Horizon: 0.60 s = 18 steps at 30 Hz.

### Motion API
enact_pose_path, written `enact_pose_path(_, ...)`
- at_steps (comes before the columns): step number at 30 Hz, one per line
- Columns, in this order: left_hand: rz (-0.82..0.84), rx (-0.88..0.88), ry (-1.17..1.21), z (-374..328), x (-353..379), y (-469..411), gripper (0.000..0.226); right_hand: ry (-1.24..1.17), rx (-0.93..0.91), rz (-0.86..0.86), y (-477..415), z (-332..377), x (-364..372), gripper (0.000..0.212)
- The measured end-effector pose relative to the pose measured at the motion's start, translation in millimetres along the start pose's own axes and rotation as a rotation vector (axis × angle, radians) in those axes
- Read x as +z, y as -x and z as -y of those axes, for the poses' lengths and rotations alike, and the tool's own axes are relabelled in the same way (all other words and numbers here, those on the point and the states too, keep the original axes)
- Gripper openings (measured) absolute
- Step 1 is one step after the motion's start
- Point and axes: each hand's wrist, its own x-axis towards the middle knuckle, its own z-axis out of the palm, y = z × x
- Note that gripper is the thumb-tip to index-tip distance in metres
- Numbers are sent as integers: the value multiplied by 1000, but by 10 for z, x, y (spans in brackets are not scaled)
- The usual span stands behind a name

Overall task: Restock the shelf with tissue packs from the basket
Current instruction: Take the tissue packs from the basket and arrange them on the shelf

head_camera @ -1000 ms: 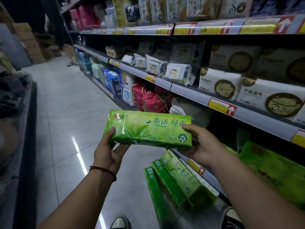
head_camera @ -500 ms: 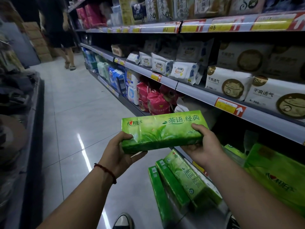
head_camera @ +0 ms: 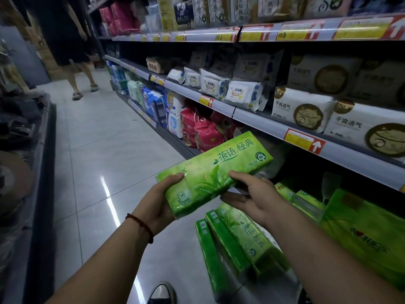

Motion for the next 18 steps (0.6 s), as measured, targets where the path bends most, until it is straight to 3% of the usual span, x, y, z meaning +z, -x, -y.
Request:
enact_pose_path(3,-66,-19,-136,-29,-81,-13,62,-10,3,-58,-69,24,-49,25)
enact_pose_path(8,3,-74,-187,13,-84,-20,46,-15,-18,-133,-148,53,-150,19)
enact_pose_path(14,23,-123,-152,292,-7,-142,54,147,62,-102,-129,-51,-316,24)
enact_pose_path(18,31,-160,-199,560,120,-284,58,174,60,-179,-204,-158,-577,24)
